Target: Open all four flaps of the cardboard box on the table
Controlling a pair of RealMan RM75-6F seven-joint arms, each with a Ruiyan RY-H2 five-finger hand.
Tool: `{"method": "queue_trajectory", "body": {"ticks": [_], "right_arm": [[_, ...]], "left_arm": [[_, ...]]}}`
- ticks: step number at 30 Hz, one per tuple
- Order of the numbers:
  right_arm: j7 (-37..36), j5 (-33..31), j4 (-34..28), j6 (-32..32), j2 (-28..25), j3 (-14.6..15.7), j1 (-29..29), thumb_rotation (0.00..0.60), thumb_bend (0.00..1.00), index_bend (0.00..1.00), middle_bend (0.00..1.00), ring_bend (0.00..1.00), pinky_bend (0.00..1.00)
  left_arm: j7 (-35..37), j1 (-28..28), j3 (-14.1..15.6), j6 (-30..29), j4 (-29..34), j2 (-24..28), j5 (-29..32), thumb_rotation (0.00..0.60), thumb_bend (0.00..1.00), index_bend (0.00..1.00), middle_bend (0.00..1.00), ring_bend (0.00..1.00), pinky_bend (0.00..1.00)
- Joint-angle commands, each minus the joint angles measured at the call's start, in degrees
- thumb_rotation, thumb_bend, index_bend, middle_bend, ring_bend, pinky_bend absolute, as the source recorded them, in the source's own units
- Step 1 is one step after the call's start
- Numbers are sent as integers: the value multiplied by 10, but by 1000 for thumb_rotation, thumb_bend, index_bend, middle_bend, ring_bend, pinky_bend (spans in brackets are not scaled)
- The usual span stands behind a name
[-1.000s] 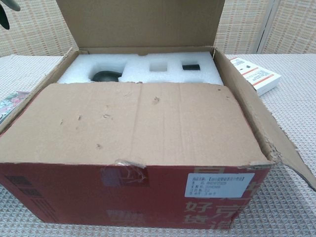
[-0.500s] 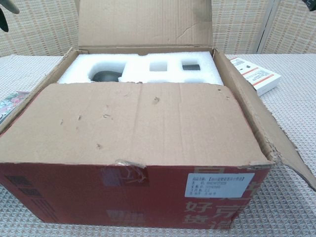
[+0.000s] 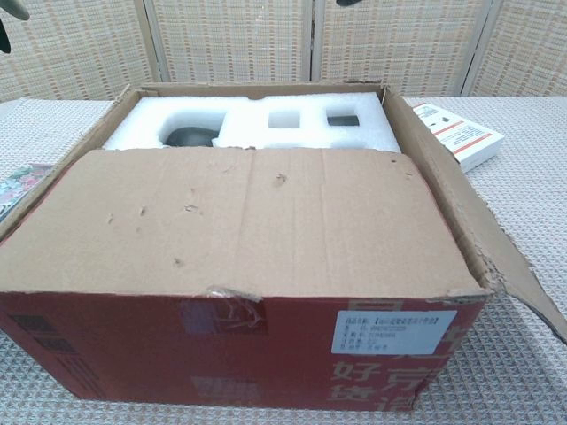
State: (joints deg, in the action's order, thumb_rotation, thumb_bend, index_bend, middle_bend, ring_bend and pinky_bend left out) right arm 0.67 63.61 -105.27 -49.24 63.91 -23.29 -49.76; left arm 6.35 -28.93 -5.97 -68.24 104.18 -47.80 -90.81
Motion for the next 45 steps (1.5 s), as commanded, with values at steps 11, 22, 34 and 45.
{"method": "queue_trajectory", "body": {"ticks": [11, 22, 34, 45], "right_arm": [[-278, 110, -100, 162, -134, 35, 62, 368, 93, 83, 182, 170, 0], [-331, 164, -68, 231, -116, 57, 19, 330, 48, 125, 241, 213, 0], [-321, 169, -59, 251, -100, 75, -15, 329, 46, 125, 260, 197, 0], [-327, 170, -75, 250, -102, 84, -25, 328, 47, 126, 269, 206, 0]], "left_arm": [[4, 0, -1, 3, 6, 1, 0, 408, 277, 229, 376, 311, 0], [16, 0, 0, 6, 11, 3, -3, 252, 274, 233, 373, 295, 0], [24, 3, 2, 4, 7, 4, -6, 233, 274, 235, 373, 293, 0], [29, 2, 2, 4, 5, 2, -9, 227, 274, 241, 372, 290, 0]]}}
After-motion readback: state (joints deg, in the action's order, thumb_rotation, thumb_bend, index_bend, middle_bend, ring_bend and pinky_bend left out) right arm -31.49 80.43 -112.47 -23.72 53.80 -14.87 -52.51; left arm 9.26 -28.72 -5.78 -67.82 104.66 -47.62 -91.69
